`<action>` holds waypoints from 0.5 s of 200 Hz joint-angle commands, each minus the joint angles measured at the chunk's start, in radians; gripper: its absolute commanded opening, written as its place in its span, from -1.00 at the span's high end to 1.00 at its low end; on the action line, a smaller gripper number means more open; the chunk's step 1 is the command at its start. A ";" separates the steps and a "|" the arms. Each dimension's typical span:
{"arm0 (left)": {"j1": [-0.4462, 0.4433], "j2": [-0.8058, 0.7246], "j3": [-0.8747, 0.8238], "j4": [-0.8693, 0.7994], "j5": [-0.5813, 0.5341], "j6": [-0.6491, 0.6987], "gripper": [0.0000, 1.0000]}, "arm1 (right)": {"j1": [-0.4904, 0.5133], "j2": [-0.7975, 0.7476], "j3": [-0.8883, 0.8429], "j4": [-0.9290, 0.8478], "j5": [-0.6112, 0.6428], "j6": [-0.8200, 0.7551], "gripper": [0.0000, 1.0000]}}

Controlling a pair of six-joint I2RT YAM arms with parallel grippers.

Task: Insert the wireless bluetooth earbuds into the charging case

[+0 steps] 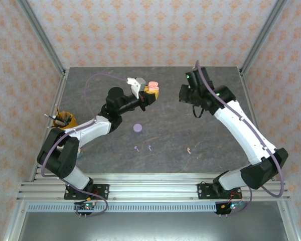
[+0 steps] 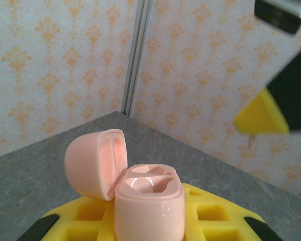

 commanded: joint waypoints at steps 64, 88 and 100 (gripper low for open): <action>-0.086 0.126 0.156 0.182 -0.078 0.106 1.00 | -0.030 0.073 0.239 0.186 -0.179 -0.094 0.64; -0.087 0.170 0.190 0.267 -0.115 0.087 1.00 | -0.030 0.070 0.228 0.239 -0.215 -0.113 0.64; -0.086 0.187 0.209 0.283 -0.113 0.080 1.00 | -0.030 0.064 0.216 0.266 -0.234 -0.120 0.64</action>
